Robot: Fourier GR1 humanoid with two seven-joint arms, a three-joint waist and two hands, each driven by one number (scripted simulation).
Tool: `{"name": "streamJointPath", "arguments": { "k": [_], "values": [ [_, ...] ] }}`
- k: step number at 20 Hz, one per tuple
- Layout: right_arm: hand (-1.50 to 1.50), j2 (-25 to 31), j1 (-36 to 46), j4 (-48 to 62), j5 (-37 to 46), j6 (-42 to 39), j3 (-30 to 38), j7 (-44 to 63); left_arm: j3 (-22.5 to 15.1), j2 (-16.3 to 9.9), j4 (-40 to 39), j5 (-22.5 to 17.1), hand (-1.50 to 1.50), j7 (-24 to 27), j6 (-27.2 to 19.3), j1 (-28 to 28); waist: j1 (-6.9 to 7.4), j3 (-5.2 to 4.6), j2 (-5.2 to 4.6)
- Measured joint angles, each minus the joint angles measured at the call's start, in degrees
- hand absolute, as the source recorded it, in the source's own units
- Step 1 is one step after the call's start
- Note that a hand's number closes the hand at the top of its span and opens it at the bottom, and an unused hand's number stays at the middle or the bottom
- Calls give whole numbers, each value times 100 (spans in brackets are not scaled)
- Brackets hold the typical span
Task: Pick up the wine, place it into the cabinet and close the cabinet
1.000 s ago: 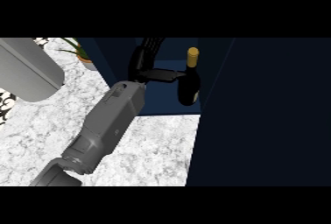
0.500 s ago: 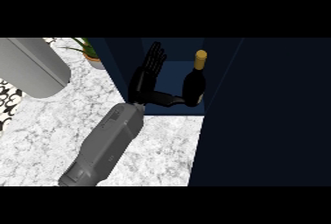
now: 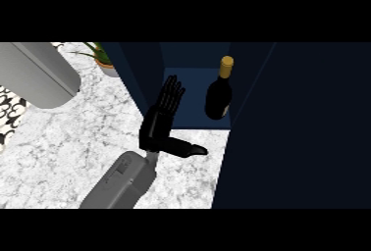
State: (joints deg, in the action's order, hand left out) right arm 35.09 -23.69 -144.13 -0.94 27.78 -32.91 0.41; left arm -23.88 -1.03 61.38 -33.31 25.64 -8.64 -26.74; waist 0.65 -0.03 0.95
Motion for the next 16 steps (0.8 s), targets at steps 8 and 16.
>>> {"name": "streamJointPath", "arguments": {
  "k": [8,16],
  "values": [
    [-150,255,-10,-21,29,-74,40,-12,-229,-499,1600,-51,-150,-122,72,1507,-50,-2,-36],
    [-150,587,3,-10,13,-555,-95,-151,41,-1098,2385,-286,-150,-101,534,2343,-81,0,-56]
  ]
}}
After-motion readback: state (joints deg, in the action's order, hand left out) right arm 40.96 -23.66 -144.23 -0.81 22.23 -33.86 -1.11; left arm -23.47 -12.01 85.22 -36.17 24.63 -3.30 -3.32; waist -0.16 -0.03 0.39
